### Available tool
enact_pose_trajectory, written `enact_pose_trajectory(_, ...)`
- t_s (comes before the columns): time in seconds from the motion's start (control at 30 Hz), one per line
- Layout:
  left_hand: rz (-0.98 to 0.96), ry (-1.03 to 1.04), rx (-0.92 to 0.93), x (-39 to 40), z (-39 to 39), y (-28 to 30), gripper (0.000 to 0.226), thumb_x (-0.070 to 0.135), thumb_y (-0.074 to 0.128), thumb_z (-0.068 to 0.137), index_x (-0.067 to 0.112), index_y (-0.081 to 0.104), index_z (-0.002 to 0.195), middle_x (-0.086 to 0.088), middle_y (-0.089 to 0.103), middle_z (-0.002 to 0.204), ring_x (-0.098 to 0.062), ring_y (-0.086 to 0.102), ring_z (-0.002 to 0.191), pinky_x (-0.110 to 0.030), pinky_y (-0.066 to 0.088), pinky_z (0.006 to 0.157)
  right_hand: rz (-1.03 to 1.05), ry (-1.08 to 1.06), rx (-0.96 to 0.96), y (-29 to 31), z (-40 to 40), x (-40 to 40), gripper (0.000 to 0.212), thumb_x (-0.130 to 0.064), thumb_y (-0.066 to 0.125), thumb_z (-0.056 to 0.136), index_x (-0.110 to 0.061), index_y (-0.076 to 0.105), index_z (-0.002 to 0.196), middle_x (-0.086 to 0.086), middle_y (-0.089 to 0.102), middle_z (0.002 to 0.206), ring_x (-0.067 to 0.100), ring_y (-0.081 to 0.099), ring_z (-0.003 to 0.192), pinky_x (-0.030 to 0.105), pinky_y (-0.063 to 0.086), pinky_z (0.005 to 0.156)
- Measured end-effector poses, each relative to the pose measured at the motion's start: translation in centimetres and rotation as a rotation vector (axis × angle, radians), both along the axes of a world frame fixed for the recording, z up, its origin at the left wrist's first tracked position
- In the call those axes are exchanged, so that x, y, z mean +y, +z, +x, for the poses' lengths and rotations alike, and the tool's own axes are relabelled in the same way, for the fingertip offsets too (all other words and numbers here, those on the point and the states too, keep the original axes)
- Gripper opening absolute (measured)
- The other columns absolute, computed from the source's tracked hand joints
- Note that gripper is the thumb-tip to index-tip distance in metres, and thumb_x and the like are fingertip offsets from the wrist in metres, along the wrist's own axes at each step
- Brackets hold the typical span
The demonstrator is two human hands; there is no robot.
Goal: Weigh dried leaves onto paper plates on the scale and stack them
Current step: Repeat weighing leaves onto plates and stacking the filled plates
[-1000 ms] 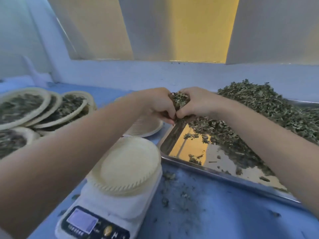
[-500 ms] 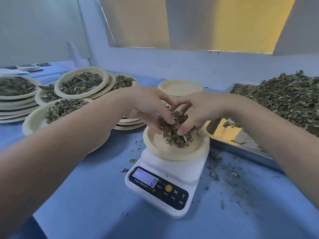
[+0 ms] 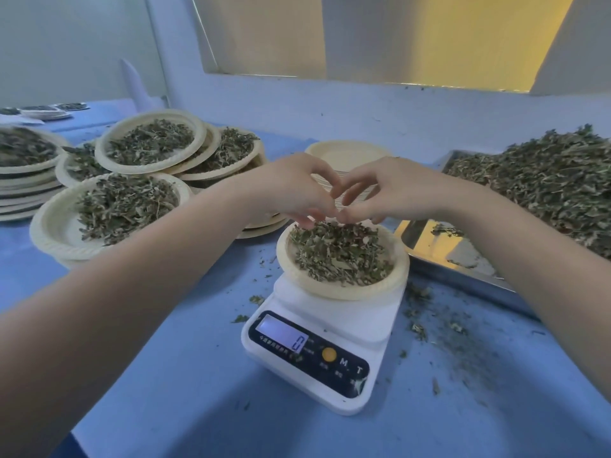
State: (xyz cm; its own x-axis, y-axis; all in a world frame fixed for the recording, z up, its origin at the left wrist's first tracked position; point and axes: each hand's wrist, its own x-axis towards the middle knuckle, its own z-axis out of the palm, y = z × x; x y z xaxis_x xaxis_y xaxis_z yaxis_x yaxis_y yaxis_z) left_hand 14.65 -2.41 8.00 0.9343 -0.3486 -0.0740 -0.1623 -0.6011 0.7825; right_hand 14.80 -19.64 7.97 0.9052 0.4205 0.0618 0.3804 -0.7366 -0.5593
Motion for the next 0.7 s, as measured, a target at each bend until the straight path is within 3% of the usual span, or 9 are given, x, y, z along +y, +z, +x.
enact_pose_trajectory(0.1, -0.007, 0.003, -0.018, -0.3, 0.1, -0.3, 0.037, 0.005, 0.067, 0.079, 0.021, 0.061, 0.112, -0.016, 0.068, 0.106, -0.026, 0.068, 0.094, -0.042, 0.055, 0.088, 0.003, -0.001, -0.013, -0.2, 0.1, 0.1, 0.029, -0.028, 0.075, 0.077, -0.031, 0.069, 0.105, -0.008, 0.068, 0.102, 0.007, 0.065, 0.089, 0.024, 0.057, 0.073)
enact_pose_trajectory(0.23, -0.038, -0.013, -0.019, -0.5, 0.1, -0.3, 0.038, 0.003, 0.069, 0.078, 0.016, 0.061, 0.112, -0.013, 0.067, 0.099, -0.017, 0.065, 0.082, -0.034, 0.057, 0.081, 0.027, 0.003, -0.016, -0.4, 0.2, -0.1, 0.028, -0.026, 0.075, 0.076, -0.029, 0.069, 0.103, -0.007, 0.069, 0.099, 0.008, 0.065, 0.090, 0.023, 0.058, 0.072)
enact_pose_trajectory(0.37, -0.055, -0.014, -0.026, -0.9, 0.1, -0.5, 0.038, 0.003, 0.070, 0.077, 0.015, 0.061, 0.112, -0.012, 0.066, 0.100, -0.017, 0.065, 0.083, -0.031, 0.057, 0.077, 0.038, -0.002, -0.009, -0.6, 0.1, -0.5, 0.027, -0.025, 0.074, 0.077, -0.029, 0.069, 0.103, -0.008, 0.069, 0.099, 0.008, 0.065, 0.089, 0.021, 0.057, 0.071)
enact_pose_trajectory(0.53, -0.046, -0.032, -0.056, -1.6, 0.4, -0.6, 0.034, 0.000, 0.067, 0.077, 0.016, 0.063, 0.107, -0.009, 0.066, 0.093, -0.015, 0.065, 0.077, -0.031, 0.058, 0.074, 0.058, -0.009, -0.021, -0.8, -0.3, -1.1, 0.026, -0.022, 0.073, 0.079, -0.026, 0.069, 0.104, -0.007, 0.069, 0.099, 0.005, 0.064, 0.084, 0.014, 0.053, 0.056)
enact_pose_trajectory(0.7, -0.057, -0.051, -0.084, -2.7, 0.5, -0.5, 0.032, 0.000, 0.066, 0.077, 0.015, 0.063, 0.105, -0.009, 0.066, 0.089, -0.014, 0.063, 0.073, -0.032, 0.058, 0.075, 0.055, -0.040, -0.039, -0.6, -0.4, -2.2, 0.025, -0.022, 0.072, 0.080, -0.026, 0.069, 0.104, -0.007, 0.069, 0.101, 0.005, 0.065, 0.089, 0.021, 0.056, 0.072)
